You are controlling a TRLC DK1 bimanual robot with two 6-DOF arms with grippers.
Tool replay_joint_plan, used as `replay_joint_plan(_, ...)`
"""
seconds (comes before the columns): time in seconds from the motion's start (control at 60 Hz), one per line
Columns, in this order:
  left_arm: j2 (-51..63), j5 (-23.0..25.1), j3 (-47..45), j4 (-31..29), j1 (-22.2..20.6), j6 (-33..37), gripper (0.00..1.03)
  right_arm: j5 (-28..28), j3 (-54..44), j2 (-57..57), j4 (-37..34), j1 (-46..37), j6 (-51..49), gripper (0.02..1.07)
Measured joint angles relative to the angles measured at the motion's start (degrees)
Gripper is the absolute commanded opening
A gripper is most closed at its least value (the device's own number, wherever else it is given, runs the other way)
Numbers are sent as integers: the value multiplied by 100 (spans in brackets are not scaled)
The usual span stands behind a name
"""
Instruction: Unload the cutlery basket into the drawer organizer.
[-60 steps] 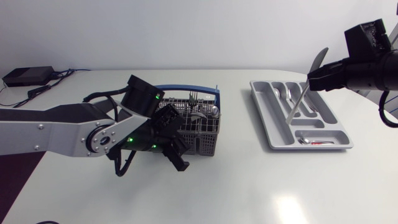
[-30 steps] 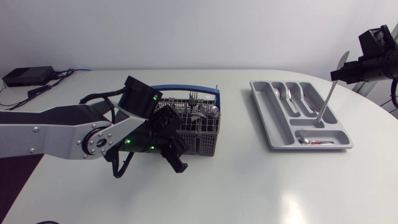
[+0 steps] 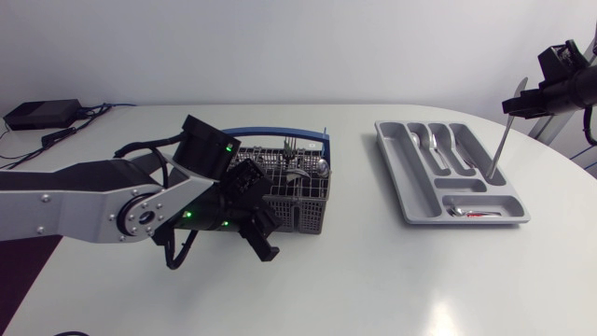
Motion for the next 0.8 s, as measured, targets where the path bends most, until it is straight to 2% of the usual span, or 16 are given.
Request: replay_joint_plan(0.8, -149, 28, -181, 44, 0, 125, 36, 129, 1058, 1604, -157, -68, 7, 8)
